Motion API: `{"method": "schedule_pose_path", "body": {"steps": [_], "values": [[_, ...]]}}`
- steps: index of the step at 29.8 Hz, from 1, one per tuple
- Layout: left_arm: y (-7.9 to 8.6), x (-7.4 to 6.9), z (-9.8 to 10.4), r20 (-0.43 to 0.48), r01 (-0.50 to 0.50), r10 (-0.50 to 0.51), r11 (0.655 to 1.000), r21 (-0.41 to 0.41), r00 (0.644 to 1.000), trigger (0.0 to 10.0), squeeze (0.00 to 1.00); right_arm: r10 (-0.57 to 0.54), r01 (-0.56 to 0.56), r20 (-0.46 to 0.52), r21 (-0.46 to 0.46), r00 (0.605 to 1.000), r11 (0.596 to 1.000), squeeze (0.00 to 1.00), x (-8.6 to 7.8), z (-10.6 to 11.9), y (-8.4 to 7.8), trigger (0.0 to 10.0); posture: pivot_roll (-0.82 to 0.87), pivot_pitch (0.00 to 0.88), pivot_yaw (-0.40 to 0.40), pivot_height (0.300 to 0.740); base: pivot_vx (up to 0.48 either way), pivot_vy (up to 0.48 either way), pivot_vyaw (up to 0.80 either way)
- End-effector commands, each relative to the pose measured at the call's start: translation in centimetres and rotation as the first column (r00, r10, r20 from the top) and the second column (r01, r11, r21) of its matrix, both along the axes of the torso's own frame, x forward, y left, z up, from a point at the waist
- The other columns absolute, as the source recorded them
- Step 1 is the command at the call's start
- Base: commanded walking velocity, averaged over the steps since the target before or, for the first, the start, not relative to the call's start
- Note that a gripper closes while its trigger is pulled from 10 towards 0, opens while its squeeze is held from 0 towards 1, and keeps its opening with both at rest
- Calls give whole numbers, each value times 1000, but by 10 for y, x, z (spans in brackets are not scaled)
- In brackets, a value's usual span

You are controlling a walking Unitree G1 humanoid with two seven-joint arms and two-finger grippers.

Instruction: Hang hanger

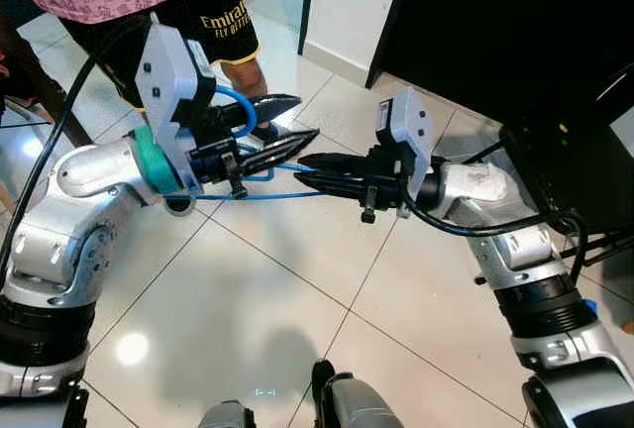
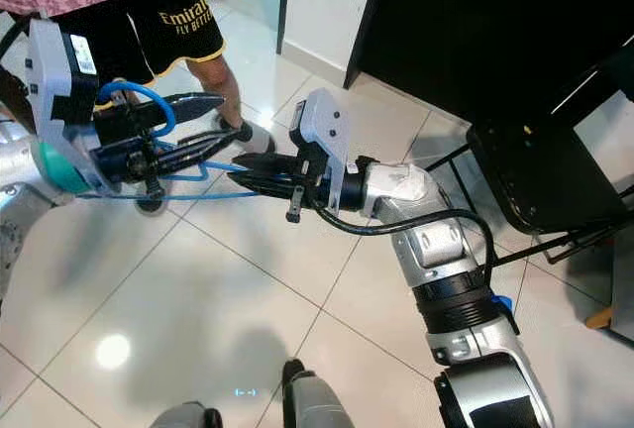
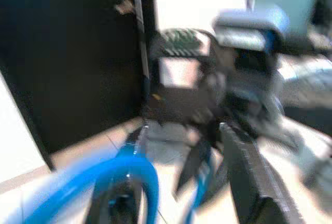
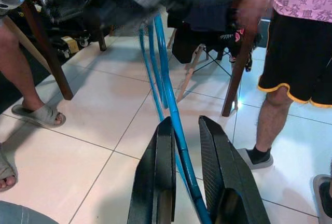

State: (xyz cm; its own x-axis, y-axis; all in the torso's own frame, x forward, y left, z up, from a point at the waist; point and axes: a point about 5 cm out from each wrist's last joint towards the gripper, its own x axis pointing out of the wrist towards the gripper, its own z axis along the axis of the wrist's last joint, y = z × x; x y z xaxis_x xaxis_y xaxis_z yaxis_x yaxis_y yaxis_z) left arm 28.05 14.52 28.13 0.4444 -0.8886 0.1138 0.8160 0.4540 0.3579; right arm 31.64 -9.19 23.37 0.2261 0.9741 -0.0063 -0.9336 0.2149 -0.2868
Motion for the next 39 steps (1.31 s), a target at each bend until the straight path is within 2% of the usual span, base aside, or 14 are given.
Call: {"method": "schedule_pose_path", "body": {"steps": [1,7,8,9,10,12,15,17,26,28,29,33,38,39], "values": [[-4,-8,-5,-31,77,-76,997,30,997,10000,1000,25,-25,7,4,1000,1000,0,-4,1,1,0,33,133,-10,740,0,0,0],[4,-15,-5,-35,93,-90,990,106,995,10000,1000,23,-23,9,11,1000,1000,0,-4,3,1,0,36,134,-7,740,0,0,0],[14,-19,-7,-37,86,-81,982,170,996,10000,0,20,-20,11,11,1000,1000,0,-4,3,0,0,39,138,-3,740,0,0,0],[25,-23,-9,-31,75,-70,964,254,997,10000,0,16,-16,13,6,1000,1000,0,-4,3,-2,0,45,143,-4,740,0,0,0],[25,-23,-9,-31,75,-70,964,254,997,10000,0,16,-16,13,6,1000,1000,0,-4,3,-2,0,45,143,-4,740,0,0,0],[39,-29,-11,-28,63,-56,934,353,998,10000,0,10,-10,18,-3,1000,1000,0,-4,3,-4,0,54,147,-6,740,0,0,0],[44,-30,-10,-21,51,-46,924,379,999,10000,0,7,-7,20,-9,1000,1000,0,-4,3,-5,0,55,148,-5,740,0,0,0],[55,-26,-9,22,-13,3,894,448,1000,10000,0,6,-5,28,-20,1000,1000,0,-3,2,-6,0,62,151,-3,740,0,0,0],[63,-5,-6,34,-99,93,921,376,995,10000,0,28,-27,36,-25,999,999,0,-7,1,0,0,52,152,3,740,0,0,0],[72,1,-4,25,-123,122,922,368,992,10000,0,33,-32,39,-28,999,999,0,-9,2,0,0,48,153,8,740,0,0,0],[72,1,-4,25,-123,122,922,368,992,10000,0,33,-32,39,-28,999,999,0,-9,2,0,0,48,153,8,740,0,0,0],[91,1,7,2,-130,138,927,352,990,10000,0,54,-51,60,-57,997,997,0,-12,4,-3,0,50,155,13,740,0,0,0],[95,-4,7,-35,-88,107,933,348,994,10000,0,75,-71,60,-66,995,995,0,-14,4,-4,0,54,157,8,740,0,0,0],[91,-8,5,-62,-43,68,938,344,996,10000,0,85,-81,63,-76,994,994,0,-14,5,-3,0,55,158,4,740,0,0,0]]}}
